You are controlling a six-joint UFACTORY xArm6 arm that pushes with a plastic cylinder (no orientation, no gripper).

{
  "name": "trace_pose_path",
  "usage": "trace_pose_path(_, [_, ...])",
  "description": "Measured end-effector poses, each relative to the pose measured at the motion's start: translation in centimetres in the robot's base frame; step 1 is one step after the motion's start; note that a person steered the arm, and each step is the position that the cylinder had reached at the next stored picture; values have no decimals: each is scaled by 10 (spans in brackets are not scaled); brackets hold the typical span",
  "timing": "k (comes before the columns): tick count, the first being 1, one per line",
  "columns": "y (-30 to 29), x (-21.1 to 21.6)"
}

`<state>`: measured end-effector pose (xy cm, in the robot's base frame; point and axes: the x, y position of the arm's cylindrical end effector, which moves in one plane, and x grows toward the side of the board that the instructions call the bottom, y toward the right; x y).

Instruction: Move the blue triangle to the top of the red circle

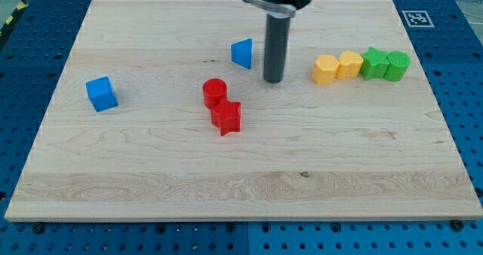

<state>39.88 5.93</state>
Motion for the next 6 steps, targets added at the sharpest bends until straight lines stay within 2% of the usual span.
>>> trace_pose_path(1, [4,-40])
trace_pose_path(2, [-8,-49])
trace_pose_path(6, [-59,-46])
